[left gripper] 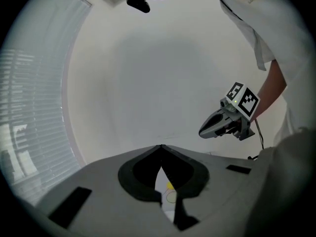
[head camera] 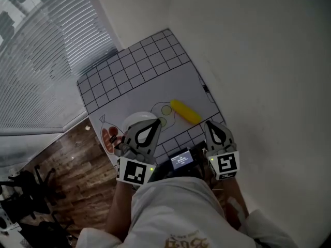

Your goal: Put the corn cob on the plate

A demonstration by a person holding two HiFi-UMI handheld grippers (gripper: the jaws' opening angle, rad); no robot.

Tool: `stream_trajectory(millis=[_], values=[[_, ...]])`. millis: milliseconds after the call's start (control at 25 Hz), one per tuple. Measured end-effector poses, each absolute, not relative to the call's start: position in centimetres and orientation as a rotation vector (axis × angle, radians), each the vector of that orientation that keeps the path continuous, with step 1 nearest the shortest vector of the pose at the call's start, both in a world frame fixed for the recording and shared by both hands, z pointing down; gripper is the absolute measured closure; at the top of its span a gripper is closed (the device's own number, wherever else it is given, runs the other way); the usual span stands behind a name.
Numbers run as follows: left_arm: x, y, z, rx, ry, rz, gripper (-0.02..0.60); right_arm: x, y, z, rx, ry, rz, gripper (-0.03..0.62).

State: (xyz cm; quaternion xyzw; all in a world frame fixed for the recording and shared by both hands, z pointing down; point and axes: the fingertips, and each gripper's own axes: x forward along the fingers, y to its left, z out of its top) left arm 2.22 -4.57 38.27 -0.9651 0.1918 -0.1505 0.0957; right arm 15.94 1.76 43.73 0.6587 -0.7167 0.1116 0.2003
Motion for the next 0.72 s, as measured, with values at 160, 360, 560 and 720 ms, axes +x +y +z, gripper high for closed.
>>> stream_trajectory(millis=[160, 360, 560, 720], values=[[4.4, -4.1, 40.0, -2.883, 0.476, -0.503, 0.574, 16.7, 2.2, 44.6, 1.864, -1.989, 0.324, 0.586], [5.9, -4.4, 42.2, -2.874, 0.407, -0.576, 0.574, 16.9, 1.8, 45.7, 1.851, -1.972, 0.359, 0.586], [6.6, -4.3, 44.3, -2.888, 0.356, -0.644, 0.574, 17.3, 1.7, 46.6, 1.828, -1.955, 0.389, 0.586], [7.2, -4.1, 46.0, -2.888, 0.304, -0.701, 0.574, 17.7, 1.7, 47.7, 1.816, -1.943, 0.407, 0.585]])
